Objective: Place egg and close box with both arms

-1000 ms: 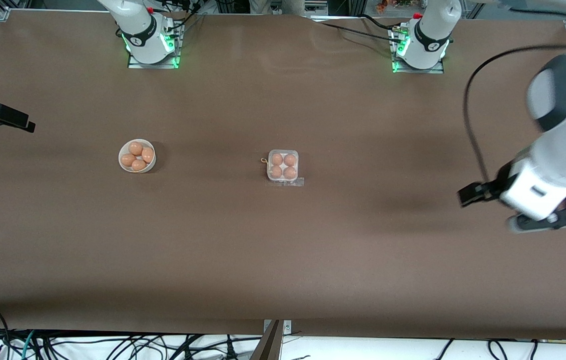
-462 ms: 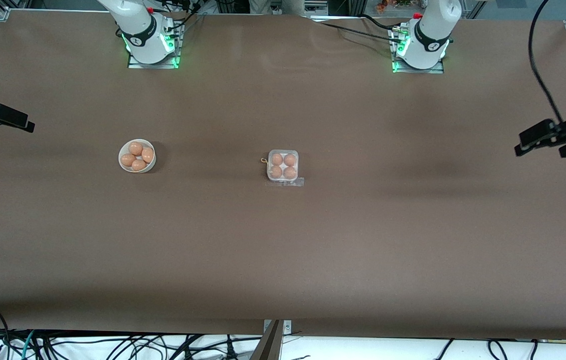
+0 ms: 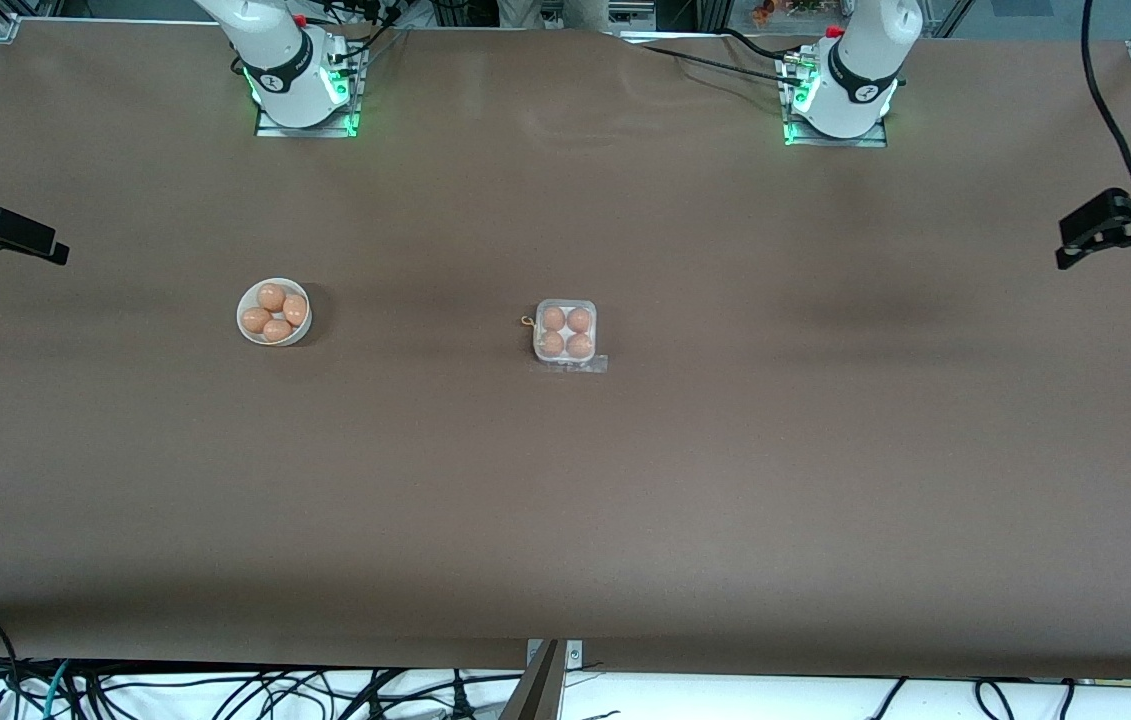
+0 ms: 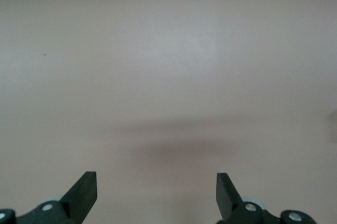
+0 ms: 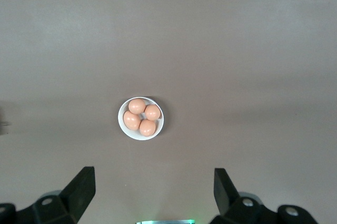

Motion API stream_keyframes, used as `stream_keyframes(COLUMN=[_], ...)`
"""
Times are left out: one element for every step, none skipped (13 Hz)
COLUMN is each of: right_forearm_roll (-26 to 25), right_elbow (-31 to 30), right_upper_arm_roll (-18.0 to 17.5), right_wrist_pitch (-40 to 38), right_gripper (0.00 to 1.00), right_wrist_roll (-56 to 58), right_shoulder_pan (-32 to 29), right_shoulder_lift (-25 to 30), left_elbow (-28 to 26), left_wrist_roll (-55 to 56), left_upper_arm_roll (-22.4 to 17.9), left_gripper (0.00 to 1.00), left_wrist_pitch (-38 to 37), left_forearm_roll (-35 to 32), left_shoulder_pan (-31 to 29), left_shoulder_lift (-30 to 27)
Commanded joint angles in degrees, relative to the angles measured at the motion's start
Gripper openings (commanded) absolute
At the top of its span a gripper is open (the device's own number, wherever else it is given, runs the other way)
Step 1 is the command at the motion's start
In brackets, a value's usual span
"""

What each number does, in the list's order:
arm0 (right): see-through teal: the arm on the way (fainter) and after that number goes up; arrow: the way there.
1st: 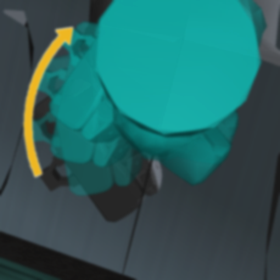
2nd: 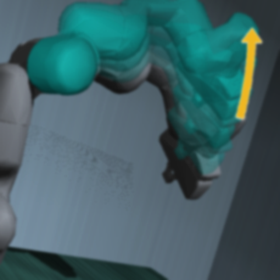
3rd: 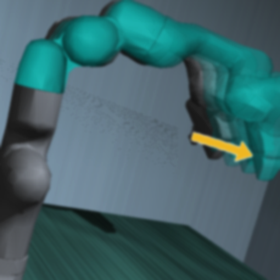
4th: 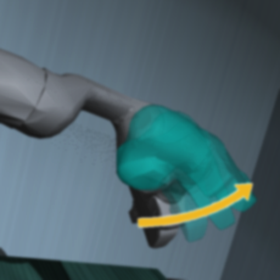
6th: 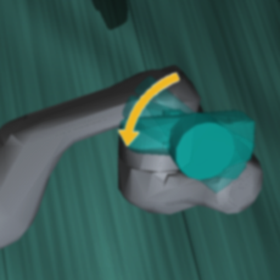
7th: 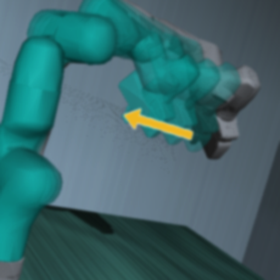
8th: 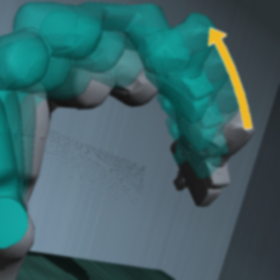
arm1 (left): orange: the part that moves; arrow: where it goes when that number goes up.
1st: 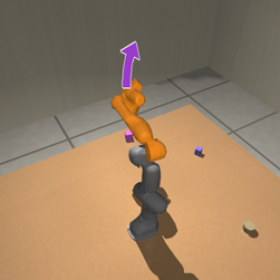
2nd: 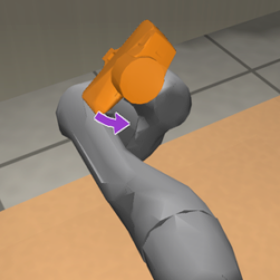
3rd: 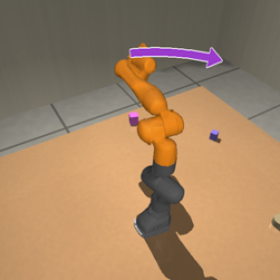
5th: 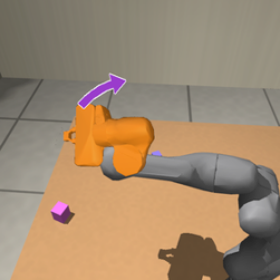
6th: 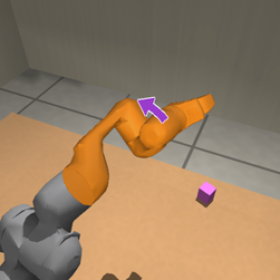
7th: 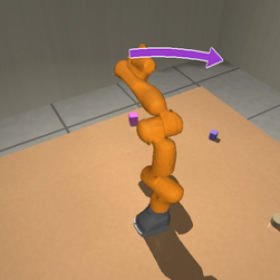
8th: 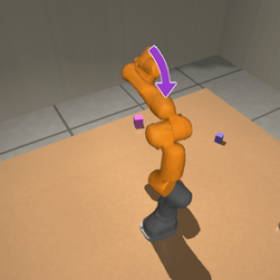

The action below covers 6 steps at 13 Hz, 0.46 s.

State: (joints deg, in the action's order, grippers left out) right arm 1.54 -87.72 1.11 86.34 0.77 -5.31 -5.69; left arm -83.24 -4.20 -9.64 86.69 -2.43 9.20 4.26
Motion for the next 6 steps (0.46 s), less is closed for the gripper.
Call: stream_keyframes(right_forearm_roll=[1.00,1.00,0.92,0.92,0.92,0.92], right_elbow=[1.32,1.32,1.32,1.32,1.32,1.32], right_upper_arm_roll=[-0.14,-0.14,-0.14,-0.14,-0.14,-0.14], right_wrist_pitch=[-1.09,-1.09,-1.09,-1.09,-1.09,-1.09], right_gripper=[1.00,1.00,1.00,1.00,1.00,1.00], right_wrist_roll=[-0.06,-0.06,-0.06,-0.06,-0.06,-0.15], right_shoulder_pan=[-0.58,-0.58,-0.58,-0.58,-0.58,-0.58], right_shoulder_lift=[-0.29,-0.29,-0.29,-0.29,-0.38,-0.29], left_elbow=[-3.59,-3.95,-3.95,-3.86,-3.86,-3.77], left_wrist_roll=[-0.19,-0.19,-0.28,-0.28,-0.19,-0.28], left_upper_arm_roll=[0.94,0.94,0.94,0.85,0.85,0.85], left_gripper=[1.00,1.00,1.00,1.00,1.00,1.00], left_wrist_pitch=[0.58,0.58,0.67,0.76,0.76,0.76], left_forearm_roll=[-1.26,-1.17,-0.04,0.84,0.94,1.03], left_shoulder_pan=[-0.33,-0.41,-0.41,-0.50,-0.50,-0.50], left_shoulder_lift=[-1.97,-1.97,-1.97,-1.97,-1.97,-1.97])
